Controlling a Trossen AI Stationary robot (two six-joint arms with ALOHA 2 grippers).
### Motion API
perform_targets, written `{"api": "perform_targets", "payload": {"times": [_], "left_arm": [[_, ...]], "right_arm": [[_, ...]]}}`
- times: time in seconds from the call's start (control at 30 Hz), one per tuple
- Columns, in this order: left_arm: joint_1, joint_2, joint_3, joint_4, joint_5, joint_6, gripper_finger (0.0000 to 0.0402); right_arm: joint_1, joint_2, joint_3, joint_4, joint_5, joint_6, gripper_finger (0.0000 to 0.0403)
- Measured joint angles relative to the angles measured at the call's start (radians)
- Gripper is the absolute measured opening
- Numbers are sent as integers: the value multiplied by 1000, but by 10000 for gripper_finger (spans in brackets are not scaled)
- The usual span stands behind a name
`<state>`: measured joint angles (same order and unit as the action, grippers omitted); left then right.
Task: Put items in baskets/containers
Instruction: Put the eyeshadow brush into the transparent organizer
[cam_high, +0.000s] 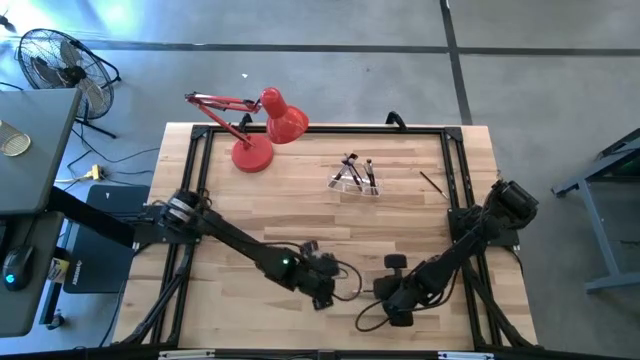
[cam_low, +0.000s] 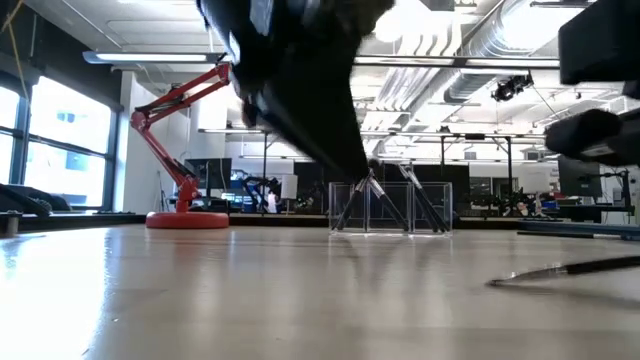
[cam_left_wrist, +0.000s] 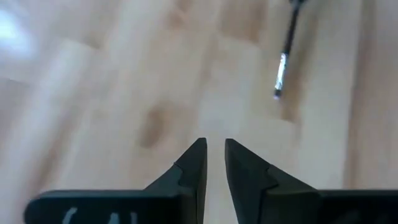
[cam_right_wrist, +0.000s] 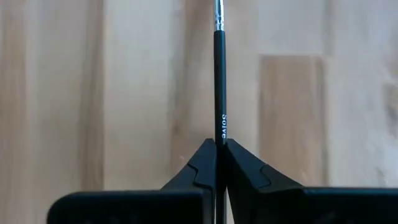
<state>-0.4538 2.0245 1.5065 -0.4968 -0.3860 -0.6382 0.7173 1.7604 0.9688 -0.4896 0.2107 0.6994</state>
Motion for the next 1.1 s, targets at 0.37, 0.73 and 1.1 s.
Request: {"api": "perform_targets", "payload": {"times": [0.37,0.73,1.1], "left_arm": [[-167,-284,-367,-182,-370,-568,51],[-65,-350,-688,1111,-236,-32,51],[227,-354,-668,1408,292,151,51]], "right_arm": [[74,-174,-135,146,331,318,13],[-56,-274,-501,1287,508,79,10],[-141,-275,-452,1542,471,-160,8]]}}
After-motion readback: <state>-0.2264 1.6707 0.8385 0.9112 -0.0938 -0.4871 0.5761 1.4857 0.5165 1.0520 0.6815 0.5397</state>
